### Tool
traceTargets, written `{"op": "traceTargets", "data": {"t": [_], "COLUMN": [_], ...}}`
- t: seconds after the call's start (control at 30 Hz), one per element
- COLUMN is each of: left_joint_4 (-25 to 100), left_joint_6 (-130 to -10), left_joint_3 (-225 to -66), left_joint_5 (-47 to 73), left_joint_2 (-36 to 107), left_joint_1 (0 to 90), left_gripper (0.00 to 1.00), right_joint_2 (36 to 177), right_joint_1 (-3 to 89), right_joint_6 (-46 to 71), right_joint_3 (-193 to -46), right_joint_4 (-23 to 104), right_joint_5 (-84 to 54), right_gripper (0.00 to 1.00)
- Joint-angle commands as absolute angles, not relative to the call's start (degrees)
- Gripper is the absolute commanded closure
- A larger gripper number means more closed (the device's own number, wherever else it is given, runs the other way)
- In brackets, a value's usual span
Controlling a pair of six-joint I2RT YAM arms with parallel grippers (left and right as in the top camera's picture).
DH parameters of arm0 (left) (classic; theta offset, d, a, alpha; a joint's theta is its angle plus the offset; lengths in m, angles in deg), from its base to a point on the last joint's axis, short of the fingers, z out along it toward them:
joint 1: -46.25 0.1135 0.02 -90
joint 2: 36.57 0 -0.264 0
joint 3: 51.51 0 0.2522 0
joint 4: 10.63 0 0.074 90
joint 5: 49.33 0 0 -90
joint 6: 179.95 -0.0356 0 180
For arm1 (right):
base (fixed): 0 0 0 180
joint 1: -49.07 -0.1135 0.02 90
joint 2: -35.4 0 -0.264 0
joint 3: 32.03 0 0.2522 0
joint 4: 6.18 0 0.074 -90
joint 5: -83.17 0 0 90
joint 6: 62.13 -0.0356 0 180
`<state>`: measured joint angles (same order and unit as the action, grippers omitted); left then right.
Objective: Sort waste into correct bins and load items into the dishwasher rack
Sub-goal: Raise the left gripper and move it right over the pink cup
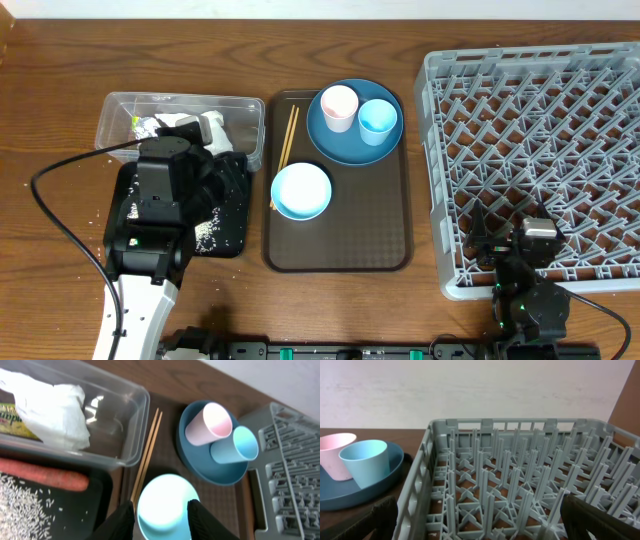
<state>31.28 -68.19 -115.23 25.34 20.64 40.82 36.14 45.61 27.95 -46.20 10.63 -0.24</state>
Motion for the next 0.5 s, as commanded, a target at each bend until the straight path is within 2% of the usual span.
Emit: {"op": "traceTargets", "data": {"t": [0.0,0.17,0.33,0.47], "left_joint_4": [32.04,31.54,30.84,28.65], "left_joint_6": [-69.61,-69.83,-72.0,-72.17], "left_joint_3": [-115.75,-115.75,-115.75,-115.75], "left_joint_5": [24.59,24.59,24.59,24.35], "left_joint_2": [20.77,20.77,20.77,20.77], "left_joint_1": [40.64,40.64,40.64,40.64], "left_gripper": [0.64,0.64,0.64,0.64], "right_joint_2": [36.11,36.11,38.47,45.95], "right_joint_1": [46.0,46.0,46.0,46.0], "right_joint_6": [27.53,25.06,24.78,25.17], "right_joint_3": [-46.11,-47.25,-56.88,-68.88], "right_joint_4": [9.84,5.27,13.79,20.13], "right_joint_5": [0.29,-8.8,-8.06,-7.08], "right_gripper": [0.01,0.01,0.01,0.01]}}
